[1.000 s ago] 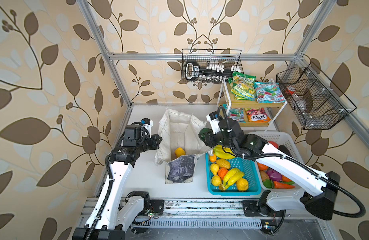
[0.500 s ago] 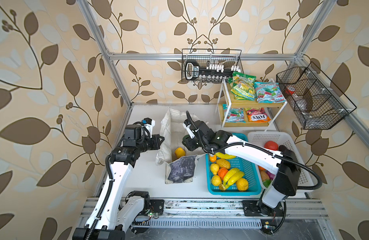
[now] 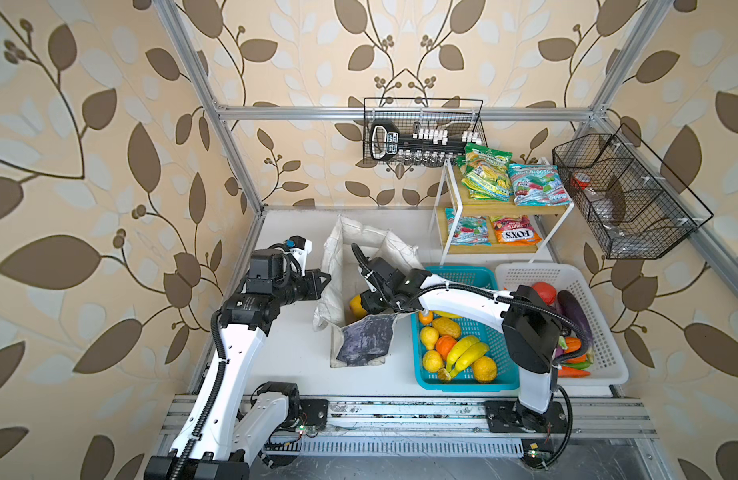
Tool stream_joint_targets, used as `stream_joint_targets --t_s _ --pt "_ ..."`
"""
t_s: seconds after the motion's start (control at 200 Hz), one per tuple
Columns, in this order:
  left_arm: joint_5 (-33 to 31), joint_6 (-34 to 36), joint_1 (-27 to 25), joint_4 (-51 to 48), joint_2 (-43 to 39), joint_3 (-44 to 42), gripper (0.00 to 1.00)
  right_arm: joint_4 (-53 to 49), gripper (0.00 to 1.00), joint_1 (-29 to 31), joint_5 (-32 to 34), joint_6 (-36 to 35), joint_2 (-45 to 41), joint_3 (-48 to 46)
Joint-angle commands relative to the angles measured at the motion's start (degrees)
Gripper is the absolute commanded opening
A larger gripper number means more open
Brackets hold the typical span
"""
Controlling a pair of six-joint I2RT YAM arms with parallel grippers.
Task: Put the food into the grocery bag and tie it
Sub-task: 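Open the right gripper to drop the avocado into the tote bag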
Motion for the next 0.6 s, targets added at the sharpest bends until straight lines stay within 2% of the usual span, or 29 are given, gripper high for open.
stream_joint_targets --t_s 0.0,0.23,0.595 --pt "3.05 -0.20 -0.59 1.61 -0.01 -1.03 0.00 0.21 0.54 0.49 0.30 1.95 1.62 0.84" --pt "3.84 -0.30 -0.53 1.81 0.99 -1.06 0.00 2.30 0.55 0.37 0.41 2.40 4.24 -0.15" --pt "4.60 -0.60 -0.05 1.71 1.50 -0.87 0.00 2.10 0.63 -0.07 1.34 2.62 5.14 0.55"
